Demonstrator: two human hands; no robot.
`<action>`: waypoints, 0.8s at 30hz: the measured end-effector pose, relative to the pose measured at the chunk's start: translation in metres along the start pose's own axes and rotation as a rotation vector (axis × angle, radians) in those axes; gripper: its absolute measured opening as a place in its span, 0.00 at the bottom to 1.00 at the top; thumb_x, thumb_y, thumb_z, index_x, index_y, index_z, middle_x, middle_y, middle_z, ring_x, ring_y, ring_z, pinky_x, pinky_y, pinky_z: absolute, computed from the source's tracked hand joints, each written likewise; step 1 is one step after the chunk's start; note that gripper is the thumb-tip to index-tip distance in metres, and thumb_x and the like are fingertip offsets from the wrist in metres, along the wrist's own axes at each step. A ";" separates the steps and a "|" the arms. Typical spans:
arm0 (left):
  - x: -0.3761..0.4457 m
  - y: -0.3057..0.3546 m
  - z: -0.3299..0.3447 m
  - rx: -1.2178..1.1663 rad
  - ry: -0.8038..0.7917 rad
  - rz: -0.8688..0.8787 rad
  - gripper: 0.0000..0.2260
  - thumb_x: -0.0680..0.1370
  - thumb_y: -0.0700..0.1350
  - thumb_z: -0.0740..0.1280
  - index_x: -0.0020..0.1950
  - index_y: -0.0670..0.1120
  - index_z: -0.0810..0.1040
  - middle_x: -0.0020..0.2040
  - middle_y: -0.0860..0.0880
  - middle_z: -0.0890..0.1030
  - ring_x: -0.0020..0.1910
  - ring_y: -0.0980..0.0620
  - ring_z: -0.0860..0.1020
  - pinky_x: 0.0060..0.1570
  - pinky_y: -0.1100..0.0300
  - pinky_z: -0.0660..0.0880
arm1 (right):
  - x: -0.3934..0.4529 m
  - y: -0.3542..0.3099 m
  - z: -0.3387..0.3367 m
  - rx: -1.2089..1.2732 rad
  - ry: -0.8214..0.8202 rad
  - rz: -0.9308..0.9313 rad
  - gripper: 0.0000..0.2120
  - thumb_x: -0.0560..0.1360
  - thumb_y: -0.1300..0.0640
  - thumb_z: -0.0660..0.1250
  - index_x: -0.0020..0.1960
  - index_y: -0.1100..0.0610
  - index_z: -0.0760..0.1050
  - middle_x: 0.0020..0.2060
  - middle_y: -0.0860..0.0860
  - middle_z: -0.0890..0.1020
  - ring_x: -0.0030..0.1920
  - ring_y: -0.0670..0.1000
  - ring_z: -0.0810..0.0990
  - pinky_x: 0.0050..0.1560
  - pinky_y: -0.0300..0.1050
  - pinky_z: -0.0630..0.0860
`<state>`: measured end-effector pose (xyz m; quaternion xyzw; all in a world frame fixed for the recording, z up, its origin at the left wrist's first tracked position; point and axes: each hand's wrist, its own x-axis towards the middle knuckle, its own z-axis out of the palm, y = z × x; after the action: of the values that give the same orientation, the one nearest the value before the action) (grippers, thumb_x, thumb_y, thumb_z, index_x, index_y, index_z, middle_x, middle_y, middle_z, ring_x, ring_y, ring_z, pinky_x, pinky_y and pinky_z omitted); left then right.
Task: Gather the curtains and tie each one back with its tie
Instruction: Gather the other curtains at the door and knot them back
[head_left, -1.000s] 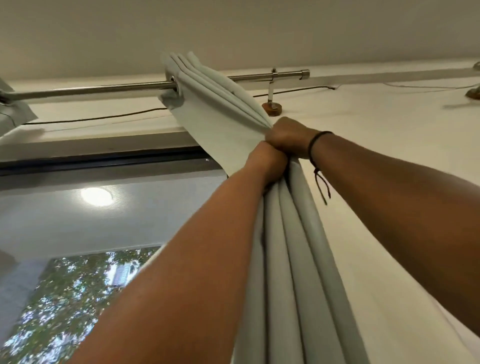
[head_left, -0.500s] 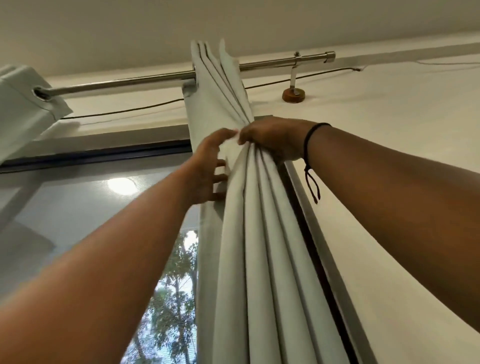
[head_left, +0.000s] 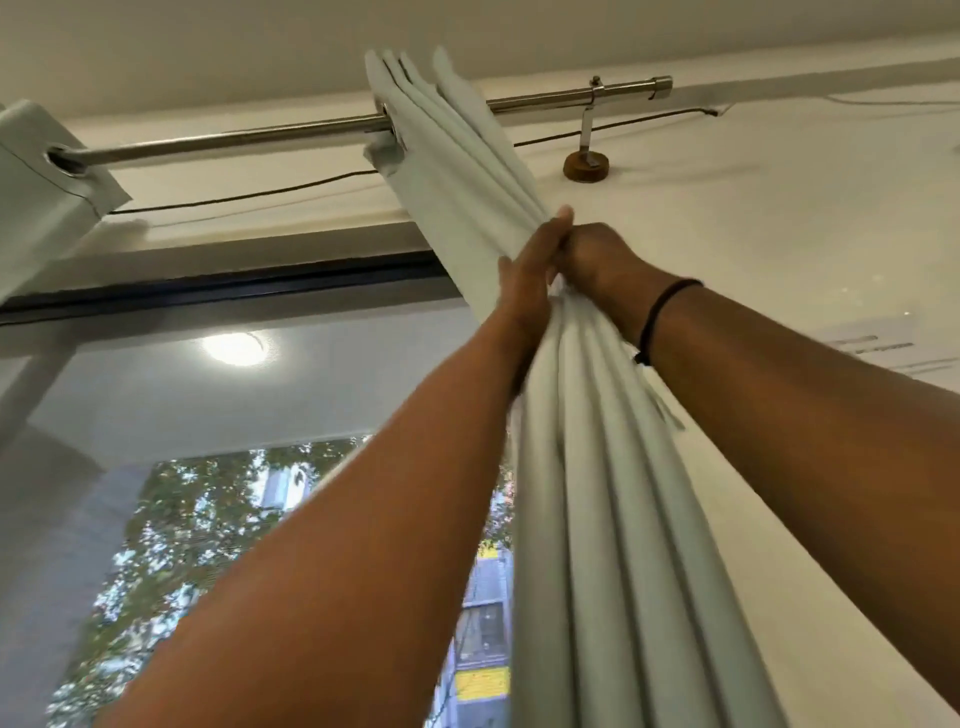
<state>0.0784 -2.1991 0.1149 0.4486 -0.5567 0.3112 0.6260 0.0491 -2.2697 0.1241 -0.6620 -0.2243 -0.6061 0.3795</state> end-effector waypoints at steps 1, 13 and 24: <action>-0.002 -0.004 0.010 -0.001 -0.007 0.007 0.58 0.46 0.57 0.79 0.71 0.35 0.64 0.57 0.38 0.77 0.51 0.45 0.78 0.46 0.57 0.76 | -0.001 0.003 -0.011 -0.083 0.044 0.001 0.17 0.82 0.58 0.52 0.59 0.68 0.74 0.58 0.63 0.77 0.62 0.58 0.74 0.48 0.37 0.67; -0.034 0.048 -0.053 0.080 -0.160 -0.281 0.47 0.55 0.78 0.64 0.68 0.54 0.71 0.59 0.44 0.80 0.57 0.41 0.79 0.59 0.42 0.73 | -0.029 -0.076 0.015 -0.212 0.027 0.109 0.10 0.76 0.65 0.61 0.54 0.65 0.78 0.58 0.60 0.78 0.58 0.58 0.75 0.43 0.34 0.70; -0.118 0.087 -0.102 -0.023 -0.167 -0.332 0.27 0.80 0.59 0.52 0.73 0.43 0.64 0.72 0.40 0.67 0.70 0.40 0.66 0.57 0.55 0.68 | -0.133 -0.092 0.086 0.712 -0.101 0.144 0.22 0.82 0.47 0.50 0.69 0.59 0.67 0.60 0.51 0.75 0.61 0.48 0.73 0.63 0.42 0.69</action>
<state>0.0214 -2.0583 0.0205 0.5512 -0.5287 0.1589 0.6257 0.0119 -2.1252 0.0179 -0.5318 -0.3924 -0.4282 0.6164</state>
